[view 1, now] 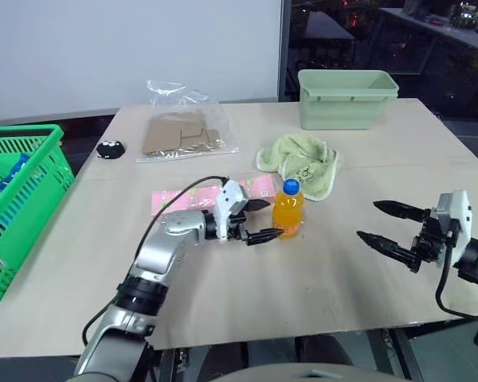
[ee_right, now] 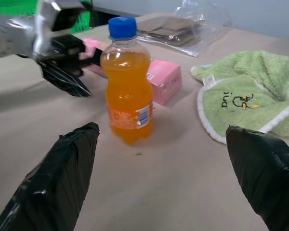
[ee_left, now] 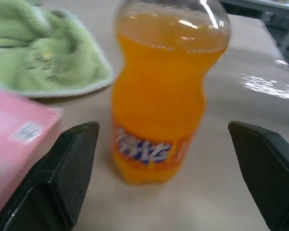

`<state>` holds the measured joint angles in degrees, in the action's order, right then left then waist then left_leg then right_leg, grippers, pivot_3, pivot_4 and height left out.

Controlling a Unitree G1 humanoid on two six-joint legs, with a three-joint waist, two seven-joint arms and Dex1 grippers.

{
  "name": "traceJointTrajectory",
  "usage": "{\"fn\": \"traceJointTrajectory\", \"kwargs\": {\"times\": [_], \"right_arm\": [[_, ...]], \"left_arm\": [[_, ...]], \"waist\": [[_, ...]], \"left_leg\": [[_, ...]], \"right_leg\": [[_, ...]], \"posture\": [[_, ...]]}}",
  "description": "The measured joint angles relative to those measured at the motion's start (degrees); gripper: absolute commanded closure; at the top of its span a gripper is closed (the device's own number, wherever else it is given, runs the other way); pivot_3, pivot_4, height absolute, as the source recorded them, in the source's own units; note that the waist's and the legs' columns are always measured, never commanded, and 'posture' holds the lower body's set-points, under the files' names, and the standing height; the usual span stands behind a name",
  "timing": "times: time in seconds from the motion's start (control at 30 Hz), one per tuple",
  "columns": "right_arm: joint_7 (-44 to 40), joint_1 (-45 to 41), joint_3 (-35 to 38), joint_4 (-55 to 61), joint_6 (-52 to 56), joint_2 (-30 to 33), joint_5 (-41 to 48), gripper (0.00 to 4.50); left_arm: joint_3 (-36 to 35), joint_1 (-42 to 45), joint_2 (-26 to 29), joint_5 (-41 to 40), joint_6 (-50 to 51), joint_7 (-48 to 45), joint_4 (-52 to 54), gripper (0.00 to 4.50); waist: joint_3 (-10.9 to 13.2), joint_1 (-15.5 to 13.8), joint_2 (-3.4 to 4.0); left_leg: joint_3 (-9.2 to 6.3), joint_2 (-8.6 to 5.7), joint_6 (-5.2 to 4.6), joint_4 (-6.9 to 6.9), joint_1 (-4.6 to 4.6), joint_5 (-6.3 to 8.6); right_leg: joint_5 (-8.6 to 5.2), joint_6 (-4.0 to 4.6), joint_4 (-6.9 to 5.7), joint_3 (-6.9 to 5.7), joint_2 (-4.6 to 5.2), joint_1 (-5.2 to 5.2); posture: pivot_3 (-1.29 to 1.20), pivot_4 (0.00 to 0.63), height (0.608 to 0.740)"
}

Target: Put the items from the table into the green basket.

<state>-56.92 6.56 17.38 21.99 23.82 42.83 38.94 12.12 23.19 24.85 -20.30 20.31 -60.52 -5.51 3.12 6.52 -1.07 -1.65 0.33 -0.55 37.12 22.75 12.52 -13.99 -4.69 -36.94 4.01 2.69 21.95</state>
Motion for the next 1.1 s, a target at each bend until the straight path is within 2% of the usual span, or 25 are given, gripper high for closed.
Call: {"fn": "traceJointTrajectory", "kwargs": {"times": [0.2,0.57,0.7,0.77,1.1], "right_arm": [[0.9,2.6,2.2,1.9,0.8,0.4,0.4,0.0],[3.6,6.8,5.2,6.5,2.3,0.7,1.7,0.0],[4.0,7.3,5.7,6.8,2.4,0.7,2.0,0.0],[4.3,7.3,5.7,6.8,2.4,0.6,2.1,0.0],[4.7,8.3,6.6,6.8,2.3,0.5,3.2,0.0]], "left_arm": [[0.8,5.0,-3.0,1.9,-4.8,-4.2,-9.4,0.05],[2.5,9.8,-9.8,7.1,-13.4,-4.5,-21.2,0.05],[2.1,10.9,-11.5,8.9,-17.6,-3.7,-24.5,1.05],[1.9,11.7,-12.5,9.9,-19.8,-2.9,-26.8,1.27],[1.0,12.3,-13.7,11.1,-22.4,-2.8,-29.3,1.35]], "waist": [[0.0,1.6,0.07],[-0.1,5.4,0.1],[-0.1,6.5,0.1],[-0.1,6.9,0.11],[-0.1,7.6,0.1]], "left_leg": [[-0.02,0.0,-0.01,0.0,0.0,0.01],[-0.09,-0.01,-0.03,0.0,-0.02,0.03],[-0.12,-0.01,-0.03,0.0,-0.02,0.03],[-0.13,-0.02,-0.03,-0.01,-0.01,0.04],[-0.14,-0.02,-0.04,-0.01,-0.01,0.05]], "right_leg": [[-0.01,-0.02,0.06,0.0,0.0,-0.08],[-0.03,-0.07,0.12,-0.02,0.01,-0.17],[-0.03,-0.09,0.13,-0.03,0.01,-0.17],[0.02,-0.18,0.14,-0.04,0.01,-0.18],[0.02,-0.18,0.15,-0.04,0.02,-0.18]], "posture": [[-0.27,0.003,0.74],[-0.31,0.014,0.74],[-0.32,0.011,0.74],[-0.32,0.01,0.74],[-0.31,0.008,0.74]]}}
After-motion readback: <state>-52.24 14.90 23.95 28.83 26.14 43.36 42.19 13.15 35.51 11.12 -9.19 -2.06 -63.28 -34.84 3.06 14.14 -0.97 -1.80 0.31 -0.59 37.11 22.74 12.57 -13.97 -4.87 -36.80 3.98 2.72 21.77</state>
